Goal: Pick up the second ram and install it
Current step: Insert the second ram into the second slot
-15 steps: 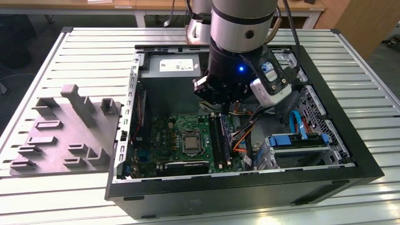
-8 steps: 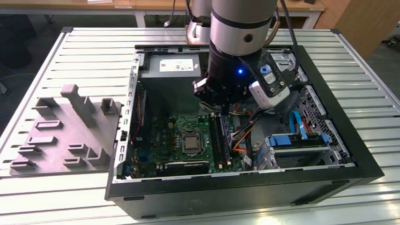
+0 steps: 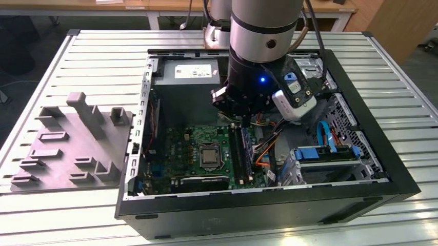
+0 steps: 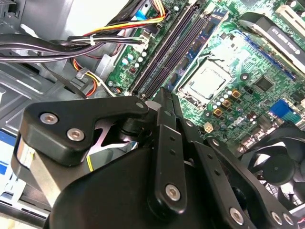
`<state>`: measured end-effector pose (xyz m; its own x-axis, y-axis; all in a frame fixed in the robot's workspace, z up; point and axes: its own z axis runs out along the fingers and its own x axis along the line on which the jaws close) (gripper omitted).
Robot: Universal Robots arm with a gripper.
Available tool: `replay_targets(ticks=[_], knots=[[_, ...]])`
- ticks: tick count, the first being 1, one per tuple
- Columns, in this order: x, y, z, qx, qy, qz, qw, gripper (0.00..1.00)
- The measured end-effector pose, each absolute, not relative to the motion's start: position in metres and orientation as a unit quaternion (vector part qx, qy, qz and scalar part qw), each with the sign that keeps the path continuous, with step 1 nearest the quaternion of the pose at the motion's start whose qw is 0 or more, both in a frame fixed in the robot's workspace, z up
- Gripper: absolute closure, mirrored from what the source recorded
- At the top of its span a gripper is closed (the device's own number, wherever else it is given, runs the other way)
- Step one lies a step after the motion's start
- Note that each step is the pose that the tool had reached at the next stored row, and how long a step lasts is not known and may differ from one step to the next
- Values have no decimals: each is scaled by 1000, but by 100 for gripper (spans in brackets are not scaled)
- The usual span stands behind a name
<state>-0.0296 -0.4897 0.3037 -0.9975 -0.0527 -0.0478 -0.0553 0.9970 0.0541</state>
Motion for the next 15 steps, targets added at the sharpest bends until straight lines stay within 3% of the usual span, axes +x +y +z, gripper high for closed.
replay_targets(ticks=[15], knots=[[-30,-490,293,8,999,21,24,88]])
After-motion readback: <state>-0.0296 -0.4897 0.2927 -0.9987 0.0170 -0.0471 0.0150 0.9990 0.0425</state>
